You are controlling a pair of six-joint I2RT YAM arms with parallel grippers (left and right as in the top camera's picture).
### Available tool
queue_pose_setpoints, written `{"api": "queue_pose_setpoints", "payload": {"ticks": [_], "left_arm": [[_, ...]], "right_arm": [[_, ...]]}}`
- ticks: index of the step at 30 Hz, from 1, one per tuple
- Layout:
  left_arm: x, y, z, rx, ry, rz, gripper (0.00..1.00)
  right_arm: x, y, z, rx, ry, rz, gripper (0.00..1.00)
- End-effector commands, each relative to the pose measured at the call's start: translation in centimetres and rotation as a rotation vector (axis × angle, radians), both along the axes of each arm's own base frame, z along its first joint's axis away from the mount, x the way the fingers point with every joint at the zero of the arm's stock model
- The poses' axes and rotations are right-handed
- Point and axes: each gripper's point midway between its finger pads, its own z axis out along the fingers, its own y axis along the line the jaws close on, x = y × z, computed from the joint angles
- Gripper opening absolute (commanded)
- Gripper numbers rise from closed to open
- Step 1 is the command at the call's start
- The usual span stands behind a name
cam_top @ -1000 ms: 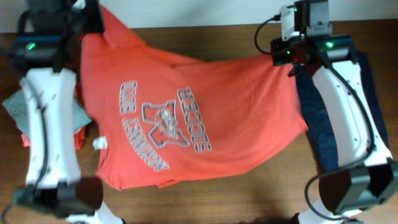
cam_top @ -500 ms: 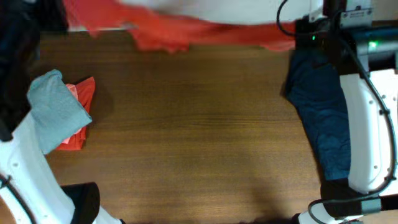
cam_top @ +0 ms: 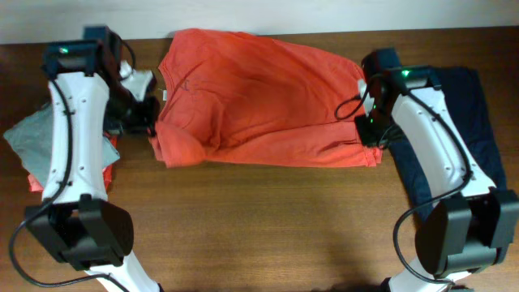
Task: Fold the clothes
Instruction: 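Lower the stretched t-shirt flat onto the table with both grippers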
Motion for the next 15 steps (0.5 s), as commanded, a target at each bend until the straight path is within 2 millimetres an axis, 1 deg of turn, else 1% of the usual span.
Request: {"api": "queue_pose_setpoints", "payload": {"ticks": [1,3,6,7,8,9,11,13,15], "left_arm": [[-3.9,-0.5,-4.1,-0.029,0.19,-0.026,0.0],[-5.1,-0.6,-5.1,-0.033,0.245,-0.026,0.0],[-6.1,-0.6,-5.6,-0.036,0.291,-0.026,0.0],[-6.3,-0.7,-5.6,-0.036,0.297,-0.027,0.0],[-6.4,-0.7,-5.4,-0.036,0.297,-0.028,0.0],[-6.4,-0.7,-5.3,-0.035,0.293,-0.028,0.0],[-6.3,-0.7,-5.3,-0.034,0.286,-0.028,0.0],[-6.0,-0.6,-5.3,-0.03,0.272,-0.028,0.0],[-5.7,-0.6,-5.4,-0.03,0.261,-0.028,0.0]], "right_arm": [[-1.6,-0.7,-1.4,-0.028,0.054,-0.016,0.15],[-2.2,-0.8,-2.1,-0.031,0.077,-0.016,0.15],[-2.2,-0.7,-2.3,-0.026,0.073,-0.024,0.15],[-2.1,-0.7,-2.3,-0.026,0.069,-0.024,0.2],[-1.9,-0.7,-2.3,-0.025,0.062,-0.024,0.29],[-1.8,-0.6,-2.3,-0.022,0.055,-0.024,0.33],[-1.3,-0.4,-2.3,-0.008,0.036,-0.023,0.36],[0.1,0.0,-2.6,0.034,-0.015,-0.031,0.4],[1.1,0.2,-3.0,0.062,-0.044,-0.039,0.41]]}}
